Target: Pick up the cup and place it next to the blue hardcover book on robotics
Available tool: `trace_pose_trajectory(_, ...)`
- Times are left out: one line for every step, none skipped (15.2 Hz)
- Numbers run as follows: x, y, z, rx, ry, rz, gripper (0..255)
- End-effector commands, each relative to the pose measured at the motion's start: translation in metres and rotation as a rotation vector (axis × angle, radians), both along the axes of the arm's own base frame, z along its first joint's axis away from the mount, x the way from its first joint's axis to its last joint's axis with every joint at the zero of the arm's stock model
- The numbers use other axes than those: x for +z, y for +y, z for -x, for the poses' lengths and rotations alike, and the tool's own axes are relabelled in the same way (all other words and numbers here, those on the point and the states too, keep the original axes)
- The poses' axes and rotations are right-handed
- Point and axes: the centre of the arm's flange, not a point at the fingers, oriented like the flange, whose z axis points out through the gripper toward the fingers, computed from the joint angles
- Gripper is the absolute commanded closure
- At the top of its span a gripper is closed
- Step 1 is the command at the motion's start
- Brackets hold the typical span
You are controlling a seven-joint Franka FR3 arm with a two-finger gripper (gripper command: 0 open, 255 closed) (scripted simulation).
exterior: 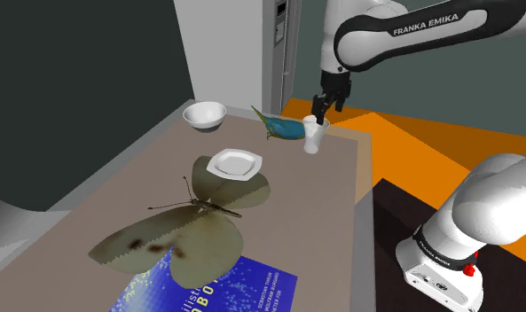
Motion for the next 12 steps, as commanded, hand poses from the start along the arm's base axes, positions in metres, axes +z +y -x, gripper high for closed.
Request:
trace_pose_trajectory(-0.018,0.003,-0.019,0.005,-0.005,0.032,0)
trace_pose_trajectory(-0.028,0.005,-0.028,0.007,-0.006,0.048,0)
trace_pose_trajectory(-0.037,0.006,-0.037,0.009,-0.007,0.063,0)
trace_pose_trajectory(-0.047,0.008,-0.047,0.010,-0.009,0.079,0)
trace_pose_trajectory(-0.056,0.009,-0.056,0.012,-0.010,0.095,0)
trace_pose_trajectory(-0.066,0.010,-0.065,0.014,-0.011,0.111,0)
trace_pose_trajectory(-0.076,0.011,-0.074,0.016,-0.013,0.126,0)
trace_pose_trajectory(-0.081,0.012,-0.079,0.017,-0.014,0.135,0)
trace_pose_trajectory(-0.086,0.010,-0.079,0.017,-0.014,0.135,0)
trace_pose_trajectory(-0.091,0.009,-0.079,0.017,-0.014,0.135,0)
trace_pose_trajectory(-0.096,0.008,-0.079,0.017,-0.014,0.135,0)
trace_pose_trajectory(-0.101,0.006,-0.079,0.017,-0.014,0.135,0)
